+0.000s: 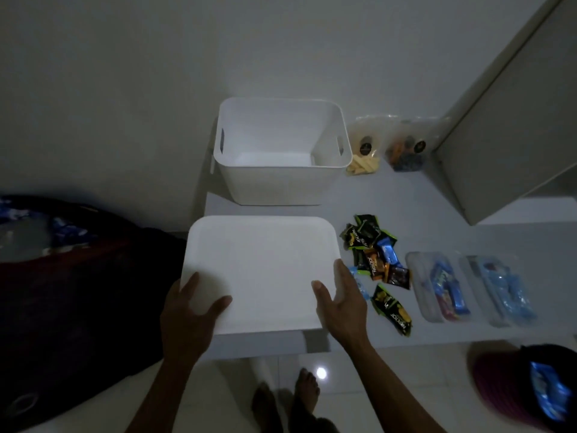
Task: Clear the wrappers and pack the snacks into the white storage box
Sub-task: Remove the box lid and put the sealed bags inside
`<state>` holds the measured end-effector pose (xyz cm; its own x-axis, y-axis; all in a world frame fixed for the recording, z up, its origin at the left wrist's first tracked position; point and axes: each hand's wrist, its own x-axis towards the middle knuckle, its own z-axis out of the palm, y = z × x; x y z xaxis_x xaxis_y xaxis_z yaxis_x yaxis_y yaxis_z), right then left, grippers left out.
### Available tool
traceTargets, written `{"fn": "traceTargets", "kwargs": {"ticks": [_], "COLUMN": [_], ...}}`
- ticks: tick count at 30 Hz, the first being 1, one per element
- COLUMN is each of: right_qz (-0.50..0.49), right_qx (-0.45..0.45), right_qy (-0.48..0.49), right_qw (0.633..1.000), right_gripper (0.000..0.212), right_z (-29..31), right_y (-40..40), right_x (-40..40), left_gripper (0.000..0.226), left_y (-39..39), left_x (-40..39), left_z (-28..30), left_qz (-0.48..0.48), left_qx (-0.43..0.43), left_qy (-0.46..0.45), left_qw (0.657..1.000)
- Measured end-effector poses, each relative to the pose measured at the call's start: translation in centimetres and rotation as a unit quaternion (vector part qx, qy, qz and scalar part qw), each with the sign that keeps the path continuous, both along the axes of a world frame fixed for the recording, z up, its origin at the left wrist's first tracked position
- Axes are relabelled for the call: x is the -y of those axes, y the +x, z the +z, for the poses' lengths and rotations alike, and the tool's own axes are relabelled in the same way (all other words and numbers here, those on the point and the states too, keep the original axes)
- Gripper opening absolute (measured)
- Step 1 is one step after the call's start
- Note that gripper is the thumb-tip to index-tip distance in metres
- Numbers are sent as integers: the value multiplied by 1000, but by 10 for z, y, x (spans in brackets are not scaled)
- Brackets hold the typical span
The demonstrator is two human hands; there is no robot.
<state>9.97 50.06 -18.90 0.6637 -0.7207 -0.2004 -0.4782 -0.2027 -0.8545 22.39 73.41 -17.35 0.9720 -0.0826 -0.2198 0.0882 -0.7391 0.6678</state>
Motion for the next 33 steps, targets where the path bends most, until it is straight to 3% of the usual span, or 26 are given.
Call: {"fn": "traceTargets", "kwargs": {"ticks": [6, 11, 22, 33], "right_qz": [4, 10, 68, 107], "right_qx": [-45, -84, -156, -178], "right_qy": [7, -89, -163, -135], "right_qw": [999, 992, 972, 969], "right_gripper": [77, 77, 80, 83], "right_z": [-60, -87, -105, -95], "right_y": [3, 6, 3, 2], "right_x": [10, 20, 23, 31], "left_gripper": [90, 108, 92, 93], "left_y": [8, 14, 2, 0], "left_x": [8, 17, 27, 27], "left_z": [-61, -91, -107, -97], "left_qz": [-13, -37, -57, -74], "left_qx": [-59, -42, 17, 2], "left_qy": [14, 52, 121, 139], "left_qw": [998, 997, 991, 988]}}
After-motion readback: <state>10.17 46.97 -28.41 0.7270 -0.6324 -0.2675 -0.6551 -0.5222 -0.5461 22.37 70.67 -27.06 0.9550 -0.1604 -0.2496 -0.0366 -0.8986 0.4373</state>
